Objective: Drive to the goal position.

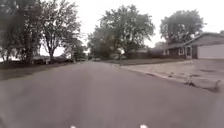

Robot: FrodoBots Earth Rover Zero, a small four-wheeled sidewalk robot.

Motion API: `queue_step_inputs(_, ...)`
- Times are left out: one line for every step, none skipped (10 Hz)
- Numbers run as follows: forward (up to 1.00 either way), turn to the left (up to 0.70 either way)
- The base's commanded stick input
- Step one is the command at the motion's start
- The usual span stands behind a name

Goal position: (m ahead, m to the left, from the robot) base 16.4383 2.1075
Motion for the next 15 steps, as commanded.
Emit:
queue_step_inputs(1.00,0.00)
queue_step_inputs(1.00,0.00)
queue_step_inputs(1.00,0.00)
queue_step_inputs(1.00,0.00)
queue_step_inputs(1.00,0.00)
queue_step_inputs(1.00,0.00)
queue_step_inputs(1.00,0.00)
queue_step_inputs(1.00,0.00)
queue_step_inputs(1.00,0.00)
queue_step_inputs(1.00,0.00)
queue_step_inputs(1.00,0.00)
queue_step_inputs(1.00,0.00)
queue_step_inputs(1.00,0.00)
queue_step_inputs(1.00,0.00)
queue_step_inputs(1.00,0.00)
